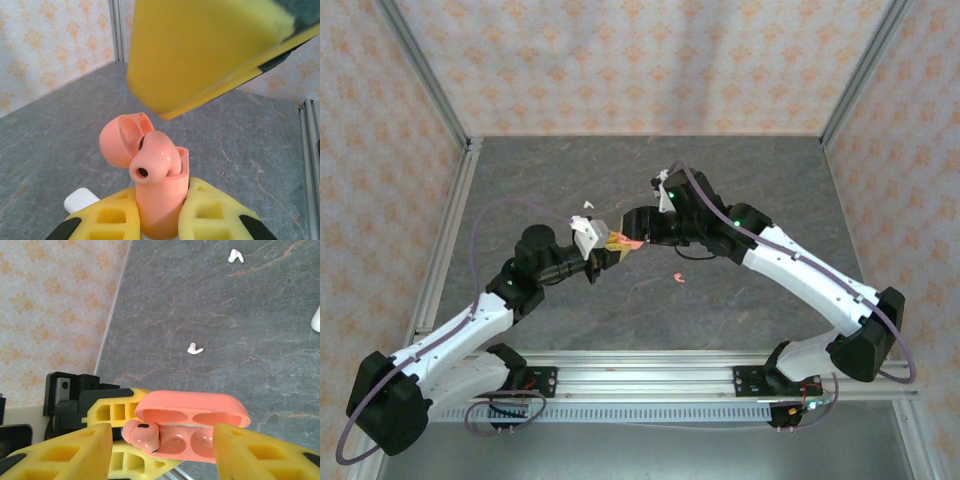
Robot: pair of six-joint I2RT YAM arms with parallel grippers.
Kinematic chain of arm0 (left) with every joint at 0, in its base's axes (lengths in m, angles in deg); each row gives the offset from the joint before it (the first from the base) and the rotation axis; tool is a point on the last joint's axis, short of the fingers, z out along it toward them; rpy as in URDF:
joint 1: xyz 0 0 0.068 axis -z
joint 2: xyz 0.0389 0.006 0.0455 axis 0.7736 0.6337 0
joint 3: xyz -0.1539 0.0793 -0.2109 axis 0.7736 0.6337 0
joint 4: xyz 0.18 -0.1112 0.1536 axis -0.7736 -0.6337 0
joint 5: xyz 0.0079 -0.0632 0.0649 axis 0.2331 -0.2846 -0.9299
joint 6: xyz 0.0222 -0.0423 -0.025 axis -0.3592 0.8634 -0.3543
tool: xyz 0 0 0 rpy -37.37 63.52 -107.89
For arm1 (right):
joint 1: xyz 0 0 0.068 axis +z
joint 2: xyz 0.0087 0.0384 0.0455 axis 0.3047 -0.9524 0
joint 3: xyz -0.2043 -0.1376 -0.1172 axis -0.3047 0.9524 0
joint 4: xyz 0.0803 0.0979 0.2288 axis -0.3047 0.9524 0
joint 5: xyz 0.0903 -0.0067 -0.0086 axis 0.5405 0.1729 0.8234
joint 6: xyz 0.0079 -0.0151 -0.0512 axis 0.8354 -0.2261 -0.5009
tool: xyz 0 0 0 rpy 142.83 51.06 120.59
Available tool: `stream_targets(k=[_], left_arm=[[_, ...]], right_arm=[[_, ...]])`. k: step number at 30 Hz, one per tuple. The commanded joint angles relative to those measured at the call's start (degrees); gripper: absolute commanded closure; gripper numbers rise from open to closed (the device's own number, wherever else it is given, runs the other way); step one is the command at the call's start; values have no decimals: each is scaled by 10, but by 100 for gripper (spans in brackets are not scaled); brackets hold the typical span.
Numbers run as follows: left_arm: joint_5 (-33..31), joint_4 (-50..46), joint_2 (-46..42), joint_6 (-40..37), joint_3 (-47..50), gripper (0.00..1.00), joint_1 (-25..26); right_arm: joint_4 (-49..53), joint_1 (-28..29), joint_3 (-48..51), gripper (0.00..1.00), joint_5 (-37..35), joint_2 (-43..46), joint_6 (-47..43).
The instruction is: Insert the wireless bluetooth earbuds into the charging case
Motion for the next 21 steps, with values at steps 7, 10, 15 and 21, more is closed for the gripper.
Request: stream_targets(k=[7, 10, 15, 21], left_arm=[[-37, 39, -9, 1, 11, 100, -3], [-40, 32, -11, -1, 11, 100, -3], [-81, 25, -11, -1, 12, 100, 0], [-159, 59, -11, 1, 29, 100, 12]], right_arm=[[35, 3, -21, 54, -18, 11, 24], [42, 4, -35, 58, -12, 0, 33], [59, 18, -63, 62, -10, -20, 48], [51, 33, -75, 62, -37, -26, 110]])
